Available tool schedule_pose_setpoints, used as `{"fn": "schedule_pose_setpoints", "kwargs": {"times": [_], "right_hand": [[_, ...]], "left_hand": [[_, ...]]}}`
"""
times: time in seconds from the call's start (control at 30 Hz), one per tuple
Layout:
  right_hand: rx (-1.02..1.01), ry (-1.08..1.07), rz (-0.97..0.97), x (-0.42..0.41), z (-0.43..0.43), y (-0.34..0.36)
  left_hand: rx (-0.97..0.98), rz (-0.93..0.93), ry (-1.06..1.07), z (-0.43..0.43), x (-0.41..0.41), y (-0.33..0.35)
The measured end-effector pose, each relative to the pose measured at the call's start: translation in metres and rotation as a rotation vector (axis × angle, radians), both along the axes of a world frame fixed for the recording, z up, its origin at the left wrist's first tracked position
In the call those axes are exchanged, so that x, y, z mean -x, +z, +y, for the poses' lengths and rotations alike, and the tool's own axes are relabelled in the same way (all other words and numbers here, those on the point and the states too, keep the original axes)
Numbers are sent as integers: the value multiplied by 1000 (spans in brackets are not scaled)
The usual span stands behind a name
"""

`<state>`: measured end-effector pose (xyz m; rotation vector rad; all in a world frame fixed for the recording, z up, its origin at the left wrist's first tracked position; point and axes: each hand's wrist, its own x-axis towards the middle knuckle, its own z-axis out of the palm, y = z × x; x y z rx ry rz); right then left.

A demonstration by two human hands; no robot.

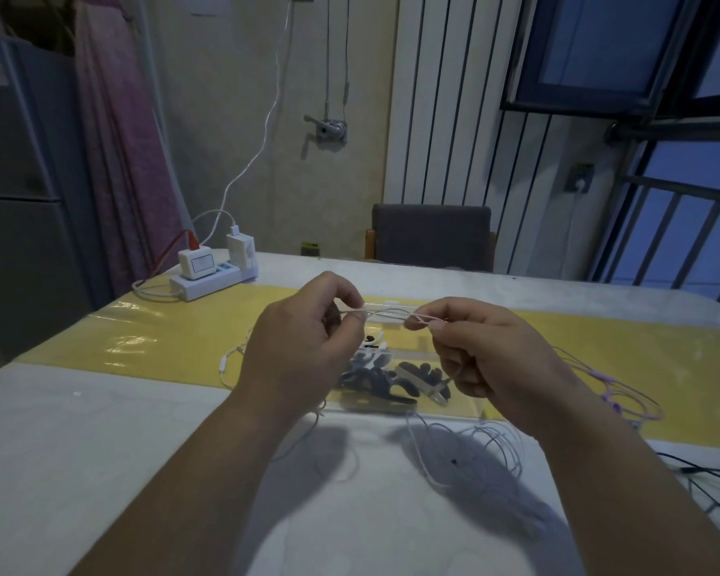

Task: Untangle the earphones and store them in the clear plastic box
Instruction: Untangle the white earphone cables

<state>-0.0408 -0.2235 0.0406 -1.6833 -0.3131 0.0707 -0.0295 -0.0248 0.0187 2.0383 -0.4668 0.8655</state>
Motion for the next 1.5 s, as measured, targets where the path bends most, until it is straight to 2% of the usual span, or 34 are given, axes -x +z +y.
{"fn": "schedule_pose_setpoints", "kwargs": {"times": [0.1,0.2,0.27,0.37,0.47,0.6,0.77,0.93,1.03,1.13,1.2,1.3,1.4,1.5], "right_hand": [[30,-10,-84,3,2,1],[33,-136,-170,3,2,3],[12,-232,-214,0,0,3],[-21,-260,-243,-3,-2,0],[-86,-173,-229,-2,-3,0],[-254,121,-107,5,-2,4],[-52,92,-45,2,2,0],[56,-52,-125,3,3,0],[-27,-218,-167,2,3,3],[-105,-337,-154,-1,2,2],[-109,-367,-171,-2,2,1],[-128,-327,-178,-1,-1,3],[-126,-245,-165,0,-3,5],[-143,-178,-203,0,1,2]], "left_hand": [[-26,-16,-37,5,-1,2],[-151,23,-62,7,-5,0],[-217,36,-40,7,-8,-2],[-262,-21,15,7,-8,-2],[-261,-36,76,5,-3,1],[-244,69,118,1,-1,2],[-142,172,133,6,-3,-1],[-61,256,-93,9,-5,-1],[-181,271,-141,11,-1,-1],[-418,239,5,7,-2,0],[-507,200,68,5,-5,1],[-485,179,85,11,-9,1],[-376,263,7,10,-7,0],[-429,353,3,4,-2,1]]}}
